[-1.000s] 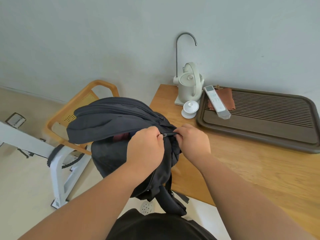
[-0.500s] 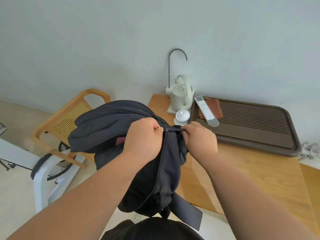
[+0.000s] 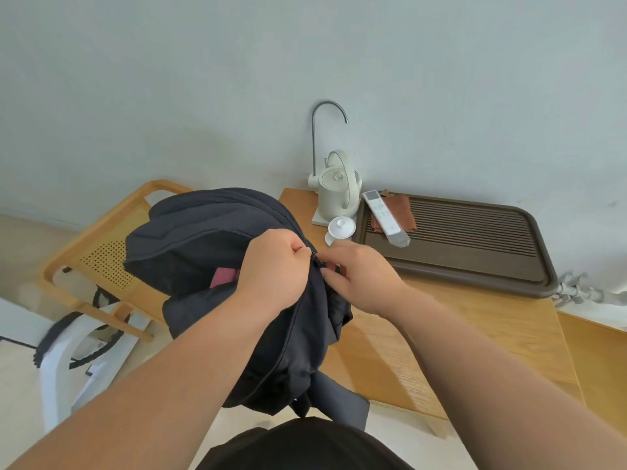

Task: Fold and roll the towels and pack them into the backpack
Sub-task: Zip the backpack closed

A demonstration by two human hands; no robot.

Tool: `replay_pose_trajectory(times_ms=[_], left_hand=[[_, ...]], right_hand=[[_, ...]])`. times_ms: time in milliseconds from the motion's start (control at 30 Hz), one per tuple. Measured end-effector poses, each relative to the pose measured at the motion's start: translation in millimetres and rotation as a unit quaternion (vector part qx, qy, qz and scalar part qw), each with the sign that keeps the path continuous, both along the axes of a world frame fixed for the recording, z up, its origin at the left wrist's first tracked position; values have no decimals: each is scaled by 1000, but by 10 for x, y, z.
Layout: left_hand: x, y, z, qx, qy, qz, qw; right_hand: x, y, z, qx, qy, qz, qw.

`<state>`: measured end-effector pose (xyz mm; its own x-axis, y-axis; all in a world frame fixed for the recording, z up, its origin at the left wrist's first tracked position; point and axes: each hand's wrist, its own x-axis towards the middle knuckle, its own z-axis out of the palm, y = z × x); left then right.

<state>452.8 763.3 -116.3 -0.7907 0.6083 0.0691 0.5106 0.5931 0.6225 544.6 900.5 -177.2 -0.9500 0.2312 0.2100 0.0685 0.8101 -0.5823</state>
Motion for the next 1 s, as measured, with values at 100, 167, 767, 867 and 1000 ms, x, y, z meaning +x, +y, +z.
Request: replay_pose_trajectory(times_ms=[100,167,767,867,1000], left_hand=[[25,-42,7,11,-23,14,1000],[48,-63,-19,12,-37,23,999],[163,58,-62,-2,60,41,997],[143,76,-56,0,74,16,997],[130,-18,-272,38,-26,40,998]], right_hand=[[-30,-15,32,-41,6,2,999],[-54,-2,25,6,11,-1,1000],[-117,-43,-155,288,33,-89,953],[-134,-18,-167,275,34,-108,955],[-189,-44,-222,252,28,-149,956]])
